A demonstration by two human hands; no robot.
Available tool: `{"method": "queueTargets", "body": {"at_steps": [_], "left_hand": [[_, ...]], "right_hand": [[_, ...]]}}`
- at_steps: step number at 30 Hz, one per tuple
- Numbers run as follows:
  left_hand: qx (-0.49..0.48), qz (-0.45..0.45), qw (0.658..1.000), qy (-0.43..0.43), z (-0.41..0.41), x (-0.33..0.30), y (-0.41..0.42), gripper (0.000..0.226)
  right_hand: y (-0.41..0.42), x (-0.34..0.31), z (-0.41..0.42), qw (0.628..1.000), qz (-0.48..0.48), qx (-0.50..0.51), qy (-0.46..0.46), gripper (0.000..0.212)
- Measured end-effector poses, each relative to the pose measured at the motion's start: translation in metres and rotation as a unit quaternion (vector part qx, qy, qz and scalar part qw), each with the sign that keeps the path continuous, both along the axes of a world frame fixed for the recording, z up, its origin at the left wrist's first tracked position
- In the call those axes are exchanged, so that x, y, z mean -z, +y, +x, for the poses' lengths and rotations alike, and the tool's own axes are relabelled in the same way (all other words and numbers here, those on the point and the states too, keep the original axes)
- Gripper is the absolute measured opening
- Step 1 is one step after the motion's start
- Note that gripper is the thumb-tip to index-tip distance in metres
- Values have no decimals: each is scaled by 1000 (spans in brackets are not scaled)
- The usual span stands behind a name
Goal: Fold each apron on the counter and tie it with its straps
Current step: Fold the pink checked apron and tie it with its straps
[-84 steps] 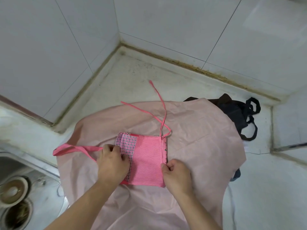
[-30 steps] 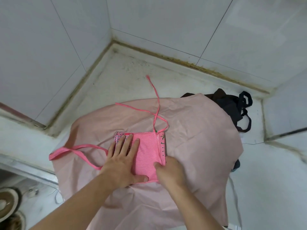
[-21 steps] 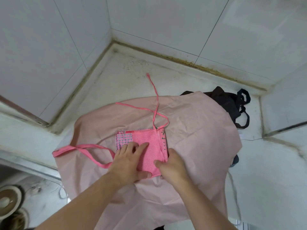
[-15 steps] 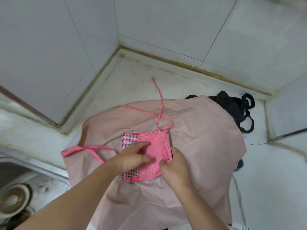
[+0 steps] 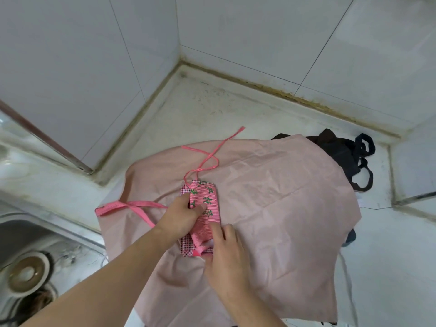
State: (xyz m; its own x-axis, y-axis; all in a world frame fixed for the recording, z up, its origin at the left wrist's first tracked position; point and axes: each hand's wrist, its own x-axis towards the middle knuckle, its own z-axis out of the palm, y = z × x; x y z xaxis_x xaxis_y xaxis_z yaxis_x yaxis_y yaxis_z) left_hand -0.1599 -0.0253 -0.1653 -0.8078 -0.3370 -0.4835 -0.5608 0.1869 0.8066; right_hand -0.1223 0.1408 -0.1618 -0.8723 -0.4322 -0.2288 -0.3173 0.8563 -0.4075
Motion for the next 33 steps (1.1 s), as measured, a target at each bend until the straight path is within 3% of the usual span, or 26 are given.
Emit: {"method": "queueTargets", "body": {"at_steps": [7,12,14,16,18,20,23,26,29,33], "left_hand": [[31,-110,992,61,2,12,-14,27],[-6,-222,970,93,1,13,-8,54],[-36,-316,940,120,6,10,-6,57],[42,-376,908,179,13,8,-2,49],[168,-364,887,231,20,20,-2,41],[248,-403,855,213,29,40,-7,43],[298,-468,823,126,38,59,-15,58],[314,-459,825,103,37,62,-15,61],[288,-417,853,127,36,52,-16,61],[124,-373,902,179,32,26,-9,49]], "right_hand": [[1,7,3,990,7,-104,95,44],[4,11,2,986,50,-150,45,64],[6,7,2,987,40,-149,39,61],[2,1,-3,993,-2,-104,48,50],[-4,1,-10,997,-33,-47,59,51],[-7,10,-9,996,-27,-30,78,64],[3,38,9,991,31,-100,85,81],[18,52,17,985,70,-138,79,90],[17,43,14,986,52,-134,86,89],[8,35,6,989,29,-102,101,80]]}}
